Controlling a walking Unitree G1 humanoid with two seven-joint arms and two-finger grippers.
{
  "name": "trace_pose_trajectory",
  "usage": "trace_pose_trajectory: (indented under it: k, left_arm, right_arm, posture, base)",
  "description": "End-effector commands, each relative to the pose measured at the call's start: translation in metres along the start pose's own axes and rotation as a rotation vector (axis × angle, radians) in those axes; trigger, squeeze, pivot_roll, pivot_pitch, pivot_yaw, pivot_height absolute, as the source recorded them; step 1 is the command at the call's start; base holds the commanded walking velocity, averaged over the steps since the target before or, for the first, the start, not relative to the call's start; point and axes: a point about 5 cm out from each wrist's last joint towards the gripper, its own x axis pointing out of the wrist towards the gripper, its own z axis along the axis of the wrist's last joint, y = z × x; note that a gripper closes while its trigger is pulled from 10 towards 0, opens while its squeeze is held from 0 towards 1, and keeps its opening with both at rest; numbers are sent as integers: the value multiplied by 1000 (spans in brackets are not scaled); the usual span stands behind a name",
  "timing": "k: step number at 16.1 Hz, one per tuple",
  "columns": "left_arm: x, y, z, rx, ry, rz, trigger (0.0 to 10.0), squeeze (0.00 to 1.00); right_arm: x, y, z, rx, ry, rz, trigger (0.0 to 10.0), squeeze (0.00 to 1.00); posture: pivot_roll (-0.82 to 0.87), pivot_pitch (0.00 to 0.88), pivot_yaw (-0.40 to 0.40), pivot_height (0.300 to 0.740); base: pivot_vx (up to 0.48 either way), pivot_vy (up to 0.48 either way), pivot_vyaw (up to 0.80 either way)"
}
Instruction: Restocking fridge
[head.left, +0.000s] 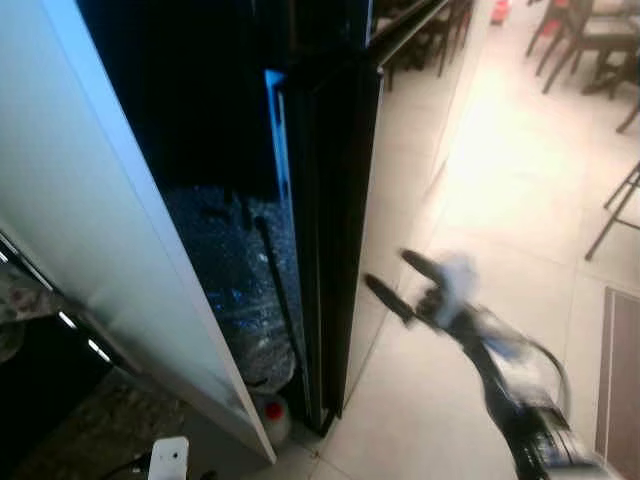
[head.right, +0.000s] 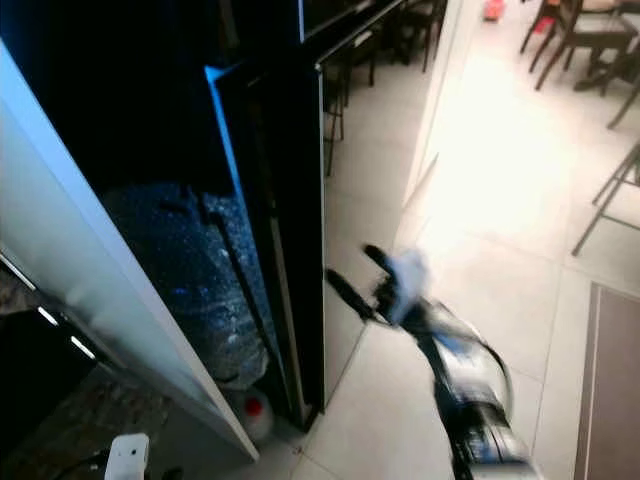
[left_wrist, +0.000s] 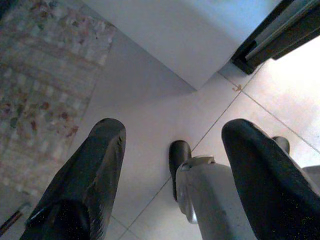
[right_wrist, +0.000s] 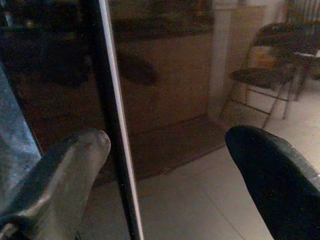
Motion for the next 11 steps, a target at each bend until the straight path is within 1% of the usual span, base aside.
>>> trace_pose_trajectory:
  k: [1,2,3,5,6,7,8,9,10,11]
  left_arm:
    - [-1,2,-4,-5,8,9,10000,0]
    - [-2,3,-5,-2,12,9,10000,0]
    - [-2,3,-6,1,15,8,10000,0]
    - [-2,3,-7,-1,18,6,10000,0]
    - [-2,3,-7,-5,19,6,10000,0]
    - [-2,3,-7,-10,19,8,10000,0]
    - [-2,3,-7,-14,20,13,10000,0]
    - [-2,4,-8,-29,24,18,10000,0]
    - [-2,4,-8,-35,29,22,10000,0]
    - [-3,6,-9,-36,36,26,10000,0]
  right_arm:
    - [-6,-4,8,-9,-33,-20,10000,0]
    - [-22,-4,2,31,-31,-46,10000,0]
    - [-35,-5,-11,64,14,-82,10000,0]
    - [-61,-4,-59,164,194,-206,10000,0]
    - [-76,-1,-83,209,310,-340,10000,0]
    - [-99,4,-113,267,480,-543,10000,0]
    - [-116,14,-132,303,604,-625,10000,0]
    - [-130,27,-147,365,699,-699,10000,0]
    - [-141,40,-160,423,773,-732,10000,0]
    - [-150,56,-170,449,855,-728,10000,0]
  posture:
    - [-64,20,35,740]
    - [-73,23,35,740]
    - [-78,23,33,740]
    - [-76,23,28,740]
    - [-77,24,26,740]
    - [-73,23,25,740]
    - [-73,23,25,740]
    - [-72,24,32,740]
    - [-71,22,35,740]
    - [-58,20,36,740]
  base:
    - [0,0,0]
    - [0,0,0]
    - [0,0,0]
    - [0,0,0]
    - [0,0,0]
    - [0,0,0]
    - [0,0,0]
    - [0,0,0]
    - [0,0,0]
    - [0,0,0]
